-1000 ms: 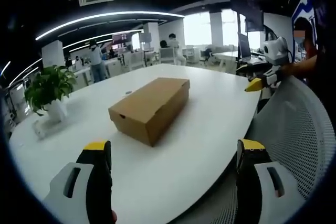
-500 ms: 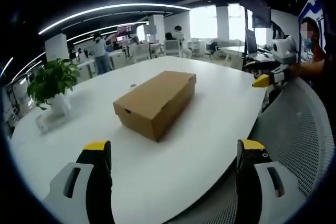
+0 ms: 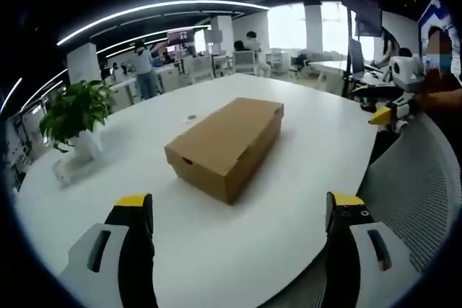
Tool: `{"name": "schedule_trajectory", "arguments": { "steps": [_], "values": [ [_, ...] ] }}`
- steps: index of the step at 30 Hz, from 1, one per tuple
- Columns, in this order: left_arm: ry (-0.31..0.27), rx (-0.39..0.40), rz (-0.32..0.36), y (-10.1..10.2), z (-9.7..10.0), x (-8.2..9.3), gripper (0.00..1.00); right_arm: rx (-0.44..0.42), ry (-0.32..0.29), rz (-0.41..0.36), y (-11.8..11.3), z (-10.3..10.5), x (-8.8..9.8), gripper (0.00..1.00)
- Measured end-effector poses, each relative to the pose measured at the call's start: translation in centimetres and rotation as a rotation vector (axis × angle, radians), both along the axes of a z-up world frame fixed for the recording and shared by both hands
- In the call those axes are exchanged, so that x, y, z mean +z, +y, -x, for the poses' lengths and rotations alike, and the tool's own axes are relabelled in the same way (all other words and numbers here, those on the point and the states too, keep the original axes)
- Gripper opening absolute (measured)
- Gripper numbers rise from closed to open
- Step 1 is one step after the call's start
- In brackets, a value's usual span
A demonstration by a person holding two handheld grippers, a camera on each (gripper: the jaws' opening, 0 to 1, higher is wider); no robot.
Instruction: Operate the shoe box by opening the lid, removing the specified soft item, and placing it in the target area until the item is outside and the box remains undamaged.
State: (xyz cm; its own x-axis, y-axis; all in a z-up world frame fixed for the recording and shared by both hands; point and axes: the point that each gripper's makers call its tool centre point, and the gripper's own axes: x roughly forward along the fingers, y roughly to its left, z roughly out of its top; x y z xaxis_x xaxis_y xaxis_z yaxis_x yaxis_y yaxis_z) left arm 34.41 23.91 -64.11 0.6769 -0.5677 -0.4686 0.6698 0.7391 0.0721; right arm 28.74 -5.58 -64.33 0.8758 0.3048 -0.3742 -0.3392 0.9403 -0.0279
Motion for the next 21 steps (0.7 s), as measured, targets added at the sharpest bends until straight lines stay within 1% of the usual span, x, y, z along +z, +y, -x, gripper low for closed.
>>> {"name": "schedule_trajectory", "arguments": {
  "steps": [3,5,11,15,21],
  "values": [
    [0.005,0.015,0.007,-0.1,-0.7,0.0,0.99,0.013,-0.001,0.007,-0.1,-0.4,0.1,0.99],
    [0.009,0.009,0.004,-0.4,-1.1,-0.1,0.99,0.021,-0.005,0.004,-0.3,-0.8,0.2,0.99],
    [-0.009,-0.020,-0.015,-1.7,-2.2,-0.2,0.99,0.066,-0.009,0.021,-0.3,-1.9,0.2,0.99],
    [-0.009,-0.015,-0.014,-2.1,-2.8,-0.4,0.99,0.086,-0.015,0.030,-0.5,-2.7,0.1,0.99],
    [-0.022,-0.016,-0.008,-2.9,-3.7,-0.2,0.99,0.120,-0.020,0.048,-0.2,-4.3,-0.1,0.98]
  ]
}}
